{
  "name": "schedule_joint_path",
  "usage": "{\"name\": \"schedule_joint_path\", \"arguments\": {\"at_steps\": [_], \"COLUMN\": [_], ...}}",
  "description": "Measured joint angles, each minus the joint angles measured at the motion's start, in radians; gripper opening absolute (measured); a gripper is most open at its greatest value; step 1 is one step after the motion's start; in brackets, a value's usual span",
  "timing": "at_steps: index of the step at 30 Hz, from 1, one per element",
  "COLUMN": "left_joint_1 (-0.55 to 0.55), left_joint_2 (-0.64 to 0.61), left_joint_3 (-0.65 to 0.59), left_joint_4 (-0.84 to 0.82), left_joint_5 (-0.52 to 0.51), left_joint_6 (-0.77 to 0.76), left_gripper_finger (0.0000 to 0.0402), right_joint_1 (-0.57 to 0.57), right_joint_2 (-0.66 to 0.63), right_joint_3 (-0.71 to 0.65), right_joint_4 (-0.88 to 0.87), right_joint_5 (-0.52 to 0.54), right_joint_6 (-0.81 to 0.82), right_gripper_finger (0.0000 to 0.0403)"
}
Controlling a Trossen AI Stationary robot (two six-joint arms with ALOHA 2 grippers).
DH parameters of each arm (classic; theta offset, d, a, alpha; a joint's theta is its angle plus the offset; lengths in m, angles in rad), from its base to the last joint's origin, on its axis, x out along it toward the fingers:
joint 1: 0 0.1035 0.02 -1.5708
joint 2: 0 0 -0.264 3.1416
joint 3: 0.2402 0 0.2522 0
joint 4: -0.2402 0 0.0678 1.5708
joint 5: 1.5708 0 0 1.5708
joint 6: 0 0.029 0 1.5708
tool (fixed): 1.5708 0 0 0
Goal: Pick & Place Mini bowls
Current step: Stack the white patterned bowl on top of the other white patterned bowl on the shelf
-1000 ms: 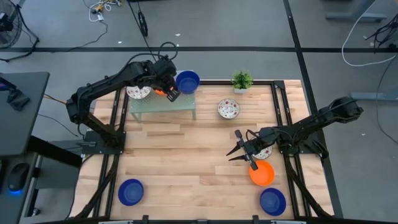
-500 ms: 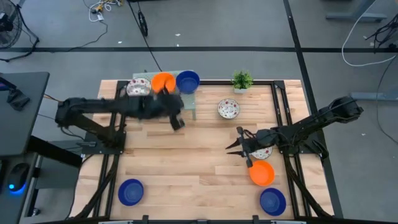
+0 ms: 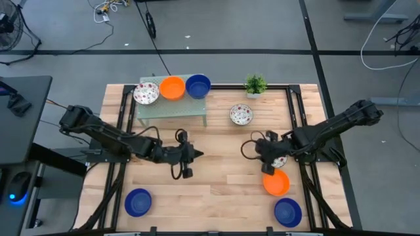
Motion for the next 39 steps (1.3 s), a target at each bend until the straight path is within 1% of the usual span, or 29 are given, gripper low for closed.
{"name": "schedule_joint_path", "arguments": {"at_steps": [2, 5, 9, 13, 20, 29, 33, 39], "left_joint_1": [0.001, 0.001, 0.001, 0.005, 0.015, 0.015, 0.015, 0.015], "left_joint_2": [0.0, 0.005, 0.008, 0.008, 0.008, 0.008, 0.008, 0.008], "left_joint_3": [-0.011, -0.013, -0.013, -0.013, -0.013, -0.013, -0.013, -0.013], "left_joint_4": [-0.005, -0.002, -0.003, 0.001, 0.006, 0.004, 0.004, 0.004], "left_joint_5": [-0.001, -0.001, 0.0, -0.001, -0.001, 0.0, 0.0, 0.0], "left_joint_6": [-0.031, -0.05, -0.045, -0.041, -0.042, -0.042, -0.042, -0.042], "left_gripper_finger": [0.0016, 0.0016, 0.0013, 0.0012, 0.0012, 0.0012, 0.0012, 0.0012], "right_joint_1": [-0.001, -0.003, -0.004, -0.006, -0.007, -0.007, -0.007, -0.007], "right_joint_2": [0.0, 0.007, 0.011, 0.011, 0.047, 0.141, 0.153, 0.153], "right_joint_3": [0.002, -0.031, -0.086, -0.126, -0.149, -0.153, -0.153, -0.153], "right_joint_4": [-0.047, -0.058, -0.027, 0.017, 0.086, 0.085, 0.088, 0.123], "right_joint_5": [-0.077, -0.138, -0.154, -0.153, -0.153, -0.145, -0.125, -0.086], "right_joint_6": [0.056, 0.125, 0.171, 0.187, 0.164, 0.067, 0.011, -0.113], "right_gripper_finger": [0.0143, 0.0178, 0.021, 0.0215, 0.019, 0.0156, 0.0124, 0.0057]}}
